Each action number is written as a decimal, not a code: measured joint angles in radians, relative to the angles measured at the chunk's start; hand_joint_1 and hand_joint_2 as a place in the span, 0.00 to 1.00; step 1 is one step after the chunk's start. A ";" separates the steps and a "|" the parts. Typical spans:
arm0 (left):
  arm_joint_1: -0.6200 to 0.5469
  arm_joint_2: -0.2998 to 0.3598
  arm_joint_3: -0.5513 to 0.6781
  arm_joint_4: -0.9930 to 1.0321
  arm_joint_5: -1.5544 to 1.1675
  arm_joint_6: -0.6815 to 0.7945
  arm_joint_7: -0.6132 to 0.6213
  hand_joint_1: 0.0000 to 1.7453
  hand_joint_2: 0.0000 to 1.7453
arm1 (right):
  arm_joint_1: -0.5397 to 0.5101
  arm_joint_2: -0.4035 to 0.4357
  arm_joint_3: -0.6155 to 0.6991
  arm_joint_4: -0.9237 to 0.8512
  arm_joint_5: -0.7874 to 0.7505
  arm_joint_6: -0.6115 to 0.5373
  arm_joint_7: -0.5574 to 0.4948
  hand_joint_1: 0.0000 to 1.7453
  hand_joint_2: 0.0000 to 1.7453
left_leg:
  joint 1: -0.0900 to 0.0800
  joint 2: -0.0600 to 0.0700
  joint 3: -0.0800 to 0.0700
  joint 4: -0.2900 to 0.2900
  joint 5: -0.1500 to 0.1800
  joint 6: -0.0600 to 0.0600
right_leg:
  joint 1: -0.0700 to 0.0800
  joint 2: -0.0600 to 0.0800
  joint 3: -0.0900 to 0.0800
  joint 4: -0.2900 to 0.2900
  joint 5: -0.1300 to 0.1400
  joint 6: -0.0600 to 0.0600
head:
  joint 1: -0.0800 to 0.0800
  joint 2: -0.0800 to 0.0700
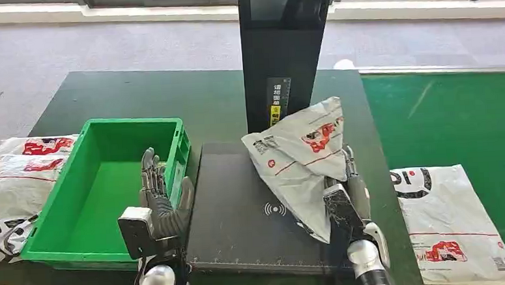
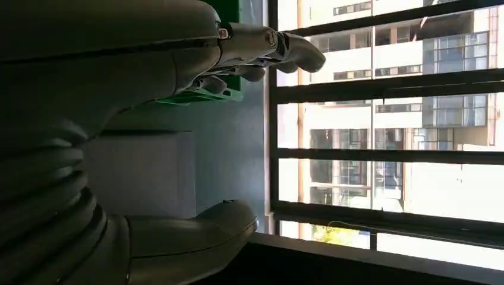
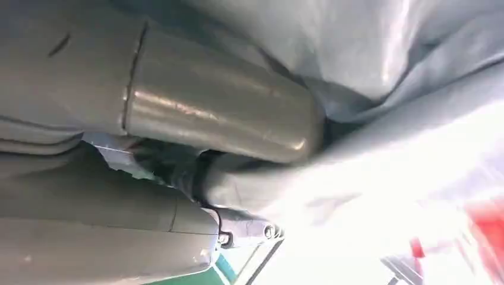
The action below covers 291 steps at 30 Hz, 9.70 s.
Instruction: Moved the parcel from conveyor to table for the left to box.
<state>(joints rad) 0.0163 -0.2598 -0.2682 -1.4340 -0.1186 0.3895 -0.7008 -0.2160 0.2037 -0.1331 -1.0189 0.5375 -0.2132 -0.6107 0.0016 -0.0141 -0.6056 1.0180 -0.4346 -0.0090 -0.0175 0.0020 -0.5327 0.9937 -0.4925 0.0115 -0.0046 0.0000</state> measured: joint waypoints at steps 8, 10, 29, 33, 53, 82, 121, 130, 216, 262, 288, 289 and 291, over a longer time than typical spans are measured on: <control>0.000 0.000 0.000 0.005 0.000 -0.009 0.000 0.00 1.00 | 0.000 0.000 -0.002 0.016 0.039 0.009 0.016 0.00 0.00 | 0.000 0.000 0.000 0.000 0.000 0.000 | 0.000 0.000 0.000 0.000 0.000 0.000 | 0.000 0.000; 0.000 0.000 0.000 0.006 0.000 -0.011 0.000 0.00 1.00 | 0.000 0.000 -0.002 0.022 0.053 -0.007 0.024 0.00 0.00 | 0.000 0.000 0.000 0.000 0.000 0.000 | 0.000 0.000 0.000 0.000 0.000 0.000 | 0.000 0.000; 0.000 0.000 0.000 0.008 0.001 -0.030 0.000 0.00 1.00 | 0.056 0.004 -0.019 -0.120 -0.046 0.104 -0.090 0.00 0.00 | 0.000 0.000 0.000 0.000 0.000 0.000 | 0.000 0.000 0.000 0.000 0.000 0.000 | 0.000 0.000; -0.001 0.000 0.000 0.008 0.001 -0.038 0.000 0.00 1.00 | 0.068 0.003 -0.002 -0.147 -0.055 0.148 -0.090 0.00 0.00 | 0.000 0.000 0.000 0.000 0.000 0.000 | 0.000 0.000 0.000 0.000 0.000 0.000 | 0.000 0.000; -0.001 0.000 0.000 0.012 0.001 -0.049 0.000 0.00 1.00 | 0.082 -0.020 0.087 -0.209 -0.163 0.211 -0.090 0.00 0.00 | 0.000 0.000 0.000 0.000 0.000 0.000 | 0.000 0.000 0.000 0.000 0.000 0.000 | 0.000 0.000; -0.338 -0.053 -0.177 0.477 -0.229 0.057 0.000 0.00 1.00 | 0.104 -0.030 0.204 -0.463 -0.113 -0.481 -0.089 0.00 1.00 | 0.000 0.005 0.002 0.001 0.001 0.001 | 0.000 0.003 0.000 0.000 0.003 0.000 | 0.000 0.000; -0.457 -0.100 -0.293 0.728 -0.216 0.095 0.004 0.00 1.00 | 0.096 -0.027 0.202 -0.437 -0.118 -0.487 -0.089 0.00 1.00 | -0.001 0.005 0.002 0.001 0.001 0.001 | -0.001 0.003 0.000 0.000 0.003 0.000 | 0.000 0.000; -0.458 -0.100 -0.293 0.731 -0.216 0.095 0.004 0.00 1.00 | 0.095 -0.027 0.201 -0.435 -0.118 -0.487 -0.089 0.00 1.00 | -0.001 0.005 0.002 0.001 0.001 0.001 | 0.000 0.003 0.000 0.000 0.003 0.000 | 0.000 0.000; -0.511 -0.106 -0.556 0.931 -0.452 0.168 0.436 0.00 1.00 | 0.073 -0.027 0.199 -0.387 -0.182 -0.486 -0.089 0.00 1.00 | -0.001 0.004 0.001 0.001 0.001 0.001 | 0.000 0.003 0.000 0.000 0.003 0.000 | 0.000 0.000; -0.570 -0.105 -0.829 1.029 -0.618 0.139 0.740 1.00 1.00 | 0.058 -0.027 0.199 -0.357 -0.195 -0.486 -0.089 0.00 1.00 | -0.001 0.003 0.001 0.001 0.001 0.001 | 0.000 0.002 0.000 0.000 0.003 0.000 | 0.000 0.000; -0.587 -0.106 -0.916 1.050 -0.735 0.178 0.861 1.00 1.00 | 0.058 -0.033 0.199 -0.358 -0.212 -0.487 -0.089 0.00 1.00 | -0.001 0.004 0.004 0.001 0.002 0.000 | 0.000 0.003 0.002 0.000 0.003 0.000 | 0.000 0.000; -0.587 -0.106 -0.916 1.052 -0.740 0.182 0.864 1.00 1.00 | 0.058 -0.034 0.199 -0.358 -0.212 -0.487 -0.089 0.00 1.00 | -0.001 0.004 0.004 0.001 0.002 0.000 | 0.000 0.003 0.002 0.000 0.003 0.000 | 0.000 0.000; -0.587 -0.106 -0.917 1.053 -0.743 0.191 0.872 1.00 1.00 | 0.059 -0.034 0.199 -0.358 -0.212 -0.487 -0.089 0.00 1.00 | -0.001 0.004 0.004 0.001 0.002 0.000 | 0.000 0.003 0.002 0.000 0.003 0.000 | 0.000 0.000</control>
<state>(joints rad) -0.5711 -0.3655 -1.1849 -0.3807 -0.8621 0.5809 0.1708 -0.1574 0.1694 0.0664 -1.3767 0.3254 -0.7000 -0.7000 0.0009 -0.0102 -0.6017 1.0186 -0.4329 -0.0087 -0.0180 0.0046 -0.5303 0.9937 -0.4893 0.0120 -0.0046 -0.0003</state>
